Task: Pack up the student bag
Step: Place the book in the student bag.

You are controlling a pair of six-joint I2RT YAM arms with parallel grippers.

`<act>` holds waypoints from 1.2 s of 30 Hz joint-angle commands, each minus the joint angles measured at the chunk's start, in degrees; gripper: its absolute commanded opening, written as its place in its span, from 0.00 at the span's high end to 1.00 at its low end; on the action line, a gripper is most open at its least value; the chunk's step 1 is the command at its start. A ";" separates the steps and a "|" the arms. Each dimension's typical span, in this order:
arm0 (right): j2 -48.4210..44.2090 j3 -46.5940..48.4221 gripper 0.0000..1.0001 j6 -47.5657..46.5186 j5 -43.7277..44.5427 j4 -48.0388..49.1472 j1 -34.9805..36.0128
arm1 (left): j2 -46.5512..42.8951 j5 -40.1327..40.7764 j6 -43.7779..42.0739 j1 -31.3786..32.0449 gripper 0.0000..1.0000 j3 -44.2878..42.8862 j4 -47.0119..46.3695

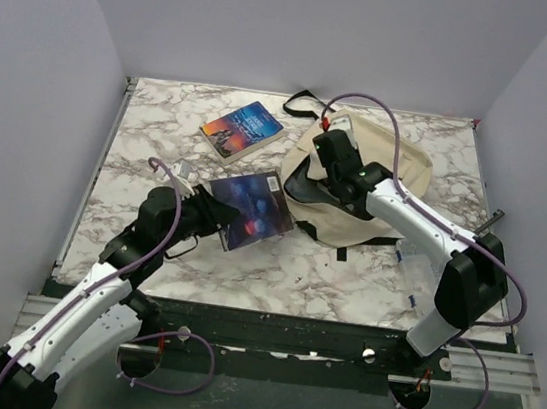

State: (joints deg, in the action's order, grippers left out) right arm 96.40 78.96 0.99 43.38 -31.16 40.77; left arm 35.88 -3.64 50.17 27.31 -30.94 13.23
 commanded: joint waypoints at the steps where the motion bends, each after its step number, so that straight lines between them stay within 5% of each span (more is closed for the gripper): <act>1: -4.14 3.32 0.99 6.54 -7.11 0.54 -3.09 | 5.23 -14.99 11.26 -0.55 1.00 -1.07 -19.24; 11: -8.11 4.32 0.99 15.04 -15.69 0.61 -8.23 | 27.11 -27.71 35.95 -0.64 1.00 0.71 -47.18; 19: -8.43 7.04 0.99 16.11 -20.44 0.44 -9.01 | 36.65 -18.78 45.06 1.64 1.00 -1.04 -52.91; 29: -9.51 5.99 0.99 16.44 -22.99 0.21 -9.04 | 48.03 -8.64 45.44 2.84 1.00 -9.29 -55.14; 36: -9.78 6.25 0.99 16.42 -25.30 -0.31 -9.01 | 57.68 -1.81 42.36 9.68 1.00 -16.06 -58.85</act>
State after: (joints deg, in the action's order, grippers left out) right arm 89.10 83.96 16.51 21.32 -33.19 31.75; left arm 90.94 -12.14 93.38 31.81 -41.98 -34.63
